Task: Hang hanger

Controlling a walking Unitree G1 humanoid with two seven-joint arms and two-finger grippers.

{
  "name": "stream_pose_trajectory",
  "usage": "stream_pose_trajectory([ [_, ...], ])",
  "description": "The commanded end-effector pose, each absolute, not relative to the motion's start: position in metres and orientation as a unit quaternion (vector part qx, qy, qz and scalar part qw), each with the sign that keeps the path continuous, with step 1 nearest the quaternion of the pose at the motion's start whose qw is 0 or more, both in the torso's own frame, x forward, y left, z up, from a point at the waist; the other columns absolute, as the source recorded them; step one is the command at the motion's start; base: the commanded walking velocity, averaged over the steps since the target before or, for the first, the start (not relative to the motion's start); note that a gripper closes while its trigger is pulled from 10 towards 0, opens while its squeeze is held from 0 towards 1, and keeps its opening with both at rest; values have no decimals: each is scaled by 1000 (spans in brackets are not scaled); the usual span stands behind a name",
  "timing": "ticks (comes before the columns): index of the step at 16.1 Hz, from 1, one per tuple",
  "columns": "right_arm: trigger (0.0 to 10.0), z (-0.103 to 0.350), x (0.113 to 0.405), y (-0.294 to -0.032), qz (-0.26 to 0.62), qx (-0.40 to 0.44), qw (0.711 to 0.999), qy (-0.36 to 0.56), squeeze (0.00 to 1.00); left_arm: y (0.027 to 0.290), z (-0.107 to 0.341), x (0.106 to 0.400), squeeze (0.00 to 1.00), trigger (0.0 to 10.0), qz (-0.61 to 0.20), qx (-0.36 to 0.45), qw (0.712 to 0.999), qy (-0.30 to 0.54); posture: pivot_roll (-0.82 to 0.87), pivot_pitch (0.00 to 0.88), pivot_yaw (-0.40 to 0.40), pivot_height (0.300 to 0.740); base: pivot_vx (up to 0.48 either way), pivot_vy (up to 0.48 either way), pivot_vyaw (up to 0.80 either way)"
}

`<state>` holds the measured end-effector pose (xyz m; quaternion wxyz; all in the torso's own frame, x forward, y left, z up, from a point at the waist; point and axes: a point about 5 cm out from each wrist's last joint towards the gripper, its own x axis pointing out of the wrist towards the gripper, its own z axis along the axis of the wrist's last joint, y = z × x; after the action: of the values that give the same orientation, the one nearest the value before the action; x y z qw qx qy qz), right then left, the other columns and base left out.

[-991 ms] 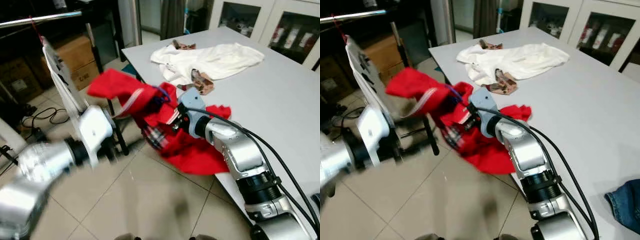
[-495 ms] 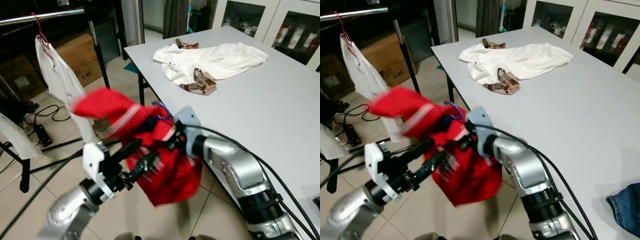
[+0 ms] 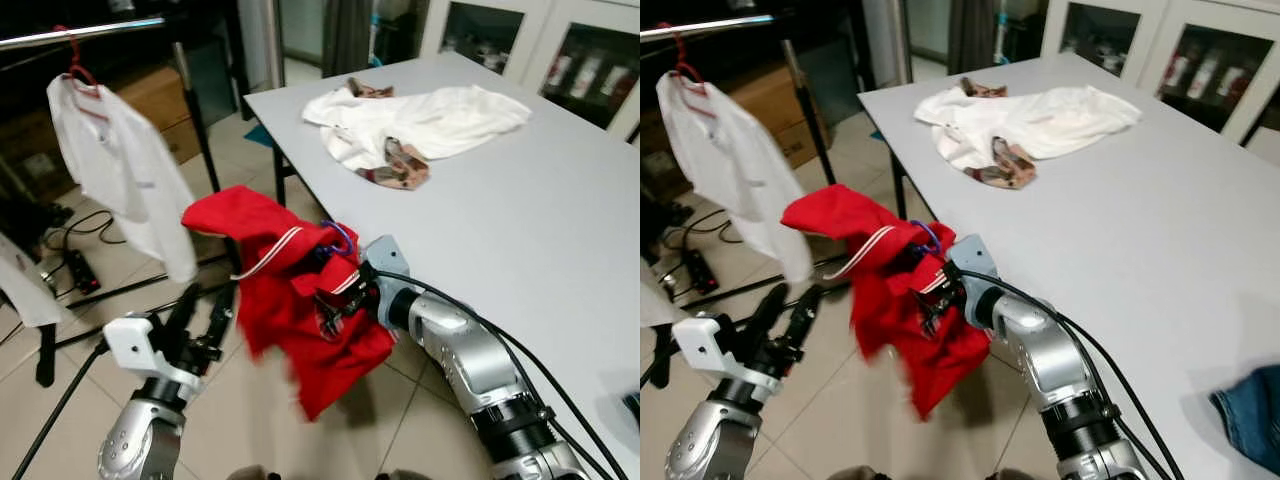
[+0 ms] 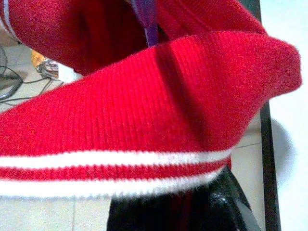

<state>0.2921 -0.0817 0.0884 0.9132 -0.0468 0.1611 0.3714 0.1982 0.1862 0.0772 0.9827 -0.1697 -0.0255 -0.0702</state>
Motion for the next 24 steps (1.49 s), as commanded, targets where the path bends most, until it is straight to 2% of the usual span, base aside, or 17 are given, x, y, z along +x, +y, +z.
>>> stream_pose_trajectory([
  [1, 10000, 90, 294, -83, 367, -54, 918, 141, 0, 190, 73, 199, 0, 10000, -50, -162, 985, -23, 42, 0, 30, 736, 0, 0, 0],
  [6, 10000, 50, 282, -93, 354, -117, 915, 152, 0, 202, 33, 205, 0, 10000, 36, -125, 991, 28, 39, 0, 30, 736, 0, 0, 0],
  [14, 10000, 41, 282, -100, 319, -106, 934, 122, 0, 204, 19, 204, 0, 10000, 68, -113, 991, 31, 49, 0, 18, 736, 0, 0, 0],
  [17, 10000, 60, 283, -91, 333, -73, 938, 63, 0, 202, 22, 205, 0, 10000, 65, -101, 993, 20, 58, 0, 14, 736, 0, 0, 0],
  [19, 10000, 92, 289, -81, 344, -35, 938, -10, 0, 199, 25, 206, 0, 10000, 60, -92, 994, 5, 63, 0, 8, 736, 0, 0, 0],
  [24, 10000, 109, 290, -72, 368, -22, 929, -46, 0, 196, 27, 206, 0, 10000, 56, -87, 995, -6, 67, 0, 4, 736, 0, 0, 0],
])
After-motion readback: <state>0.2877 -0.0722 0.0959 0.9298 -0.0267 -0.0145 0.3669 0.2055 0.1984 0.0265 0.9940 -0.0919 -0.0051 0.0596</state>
